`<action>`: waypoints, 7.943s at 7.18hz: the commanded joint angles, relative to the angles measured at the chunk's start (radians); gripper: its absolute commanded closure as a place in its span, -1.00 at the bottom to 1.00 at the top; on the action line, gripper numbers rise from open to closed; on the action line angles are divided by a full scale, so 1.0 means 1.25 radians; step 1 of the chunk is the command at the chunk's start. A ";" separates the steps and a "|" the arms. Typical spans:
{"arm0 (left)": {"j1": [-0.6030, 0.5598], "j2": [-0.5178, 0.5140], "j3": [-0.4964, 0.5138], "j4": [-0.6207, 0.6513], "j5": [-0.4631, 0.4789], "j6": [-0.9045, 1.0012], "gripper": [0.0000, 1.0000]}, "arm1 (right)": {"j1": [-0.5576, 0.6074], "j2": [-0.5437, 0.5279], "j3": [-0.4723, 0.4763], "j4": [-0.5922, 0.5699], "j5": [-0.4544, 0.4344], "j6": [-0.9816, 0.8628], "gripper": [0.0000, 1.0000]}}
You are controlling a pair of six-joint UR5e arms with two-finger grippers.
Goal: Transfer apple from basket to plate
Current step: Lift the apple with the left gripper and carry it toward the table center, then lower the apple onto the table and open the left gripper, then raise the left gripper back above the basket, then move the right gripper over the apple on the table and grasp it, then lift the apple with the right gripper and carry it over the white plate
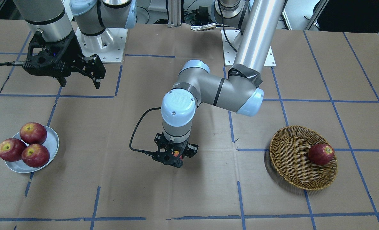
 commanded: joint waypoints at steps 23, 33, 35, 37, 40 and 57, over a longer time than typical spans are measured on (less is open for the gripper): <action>0.283 0.480 -0.065 -0.466 0.004 0.273 -0.98 | 0.275 0.260 -0.134 -0.136 -0.028 0.279 -0.99; 0.284 0.480 -0.066 -0.466 0.004 0.275 -0.98 | 0.347 0.534 -0.098 -0.454 -0.068 0.331 -0.98; 0.284 0.481 -0.065 -0.466 0.006 0.276 -0.98 | 0.347 0.534 -0.096 -0.454 -0.068 0.331 -0.71; 0.284 0.481 -0.059 -0.466 0.008 0.277 -0.98 | 0.346 0.534 -0.097 -0.453 -0.066 0.330 -0.24; 0.284 0.480 -0.050 -0.467 0.012 0.277 -0.98 | 0.345 0.520 -0.107 -0.452 -0.060 0.330 0.07; 0.284 0.481 -0.048 -0.472 0.012 0.277 -0.98 | -0.378 0.240 0.160 -0.401 0.007 -0.595 0.06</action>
